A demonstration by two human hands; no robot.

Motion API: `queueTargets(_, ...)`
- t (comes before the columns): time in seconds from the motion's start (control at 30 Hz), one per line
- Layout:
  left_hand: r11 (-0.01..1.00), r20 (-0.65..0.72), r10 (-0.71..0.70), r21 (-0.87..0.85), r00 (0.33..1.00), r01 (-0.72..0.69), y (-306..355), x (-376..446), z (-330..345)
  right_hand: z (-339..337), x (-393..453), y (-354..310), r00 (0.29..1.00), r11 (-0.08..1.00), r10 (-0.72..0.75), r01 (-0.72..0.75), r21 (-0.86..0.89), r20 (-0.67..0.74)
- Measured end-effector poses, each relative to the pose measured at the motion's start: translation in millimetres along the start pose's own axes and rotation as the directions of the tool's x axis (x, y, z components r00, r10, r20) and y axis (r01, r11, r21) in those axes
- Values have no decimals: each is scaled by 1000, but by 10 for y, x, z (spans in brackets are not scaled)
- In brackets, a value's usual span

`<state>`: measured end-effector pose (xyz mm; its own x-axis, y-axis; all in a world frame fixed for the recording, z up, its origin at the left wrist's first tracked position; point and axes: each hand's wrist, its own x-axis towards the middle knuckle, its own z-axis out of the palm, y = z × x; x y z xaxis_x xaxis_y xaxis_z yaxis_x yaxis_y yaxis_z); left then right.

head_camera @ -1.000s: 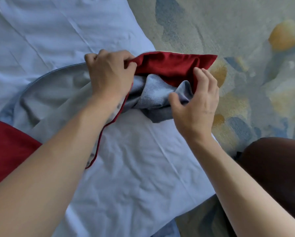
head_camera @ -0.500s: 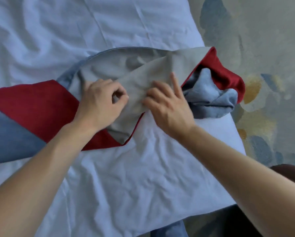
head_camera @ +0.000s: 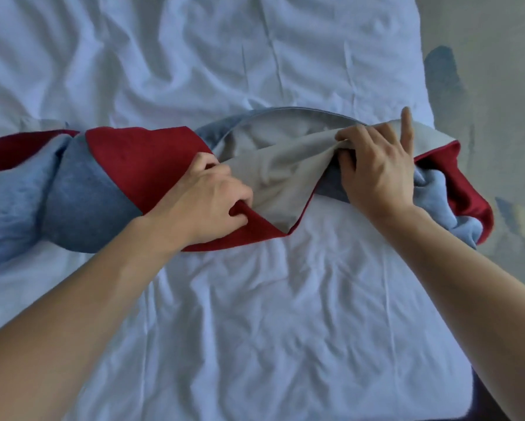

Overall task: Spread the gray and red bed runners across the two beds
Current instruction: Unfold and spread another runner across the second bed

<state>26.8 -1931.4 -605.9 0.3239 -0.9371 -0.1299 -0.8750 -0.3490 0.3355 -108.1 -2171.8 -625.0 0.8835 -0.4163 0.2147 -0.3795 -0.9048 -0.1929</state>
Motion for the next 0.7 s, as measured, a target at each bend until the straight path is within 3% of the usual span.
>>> queueTargets(0.1, 992, -165, -124, -17, 979, 123, -209, 119, -139, 35, 132, -29, 999, 1000, 14, -14, 4, -33)
queueTargets(0.3, 936, -416, -350, -117, 839, 332, -737, 533, -436, 133, 474, 33, 997, 998, 58, -58, -6, -60)
queueTargets(0.53, 866, -493, -469, -94, 733, 490, -1408, 980, -653, 276, 1030, 185, 989, 991, 130, -131, -7, -66)
queueTargets(0.7, 827, -437, -526, -64, 729, 559, -1780, 1179, -687, 365, 1569, 294, 966, 965, 256, -255, -55, 29)
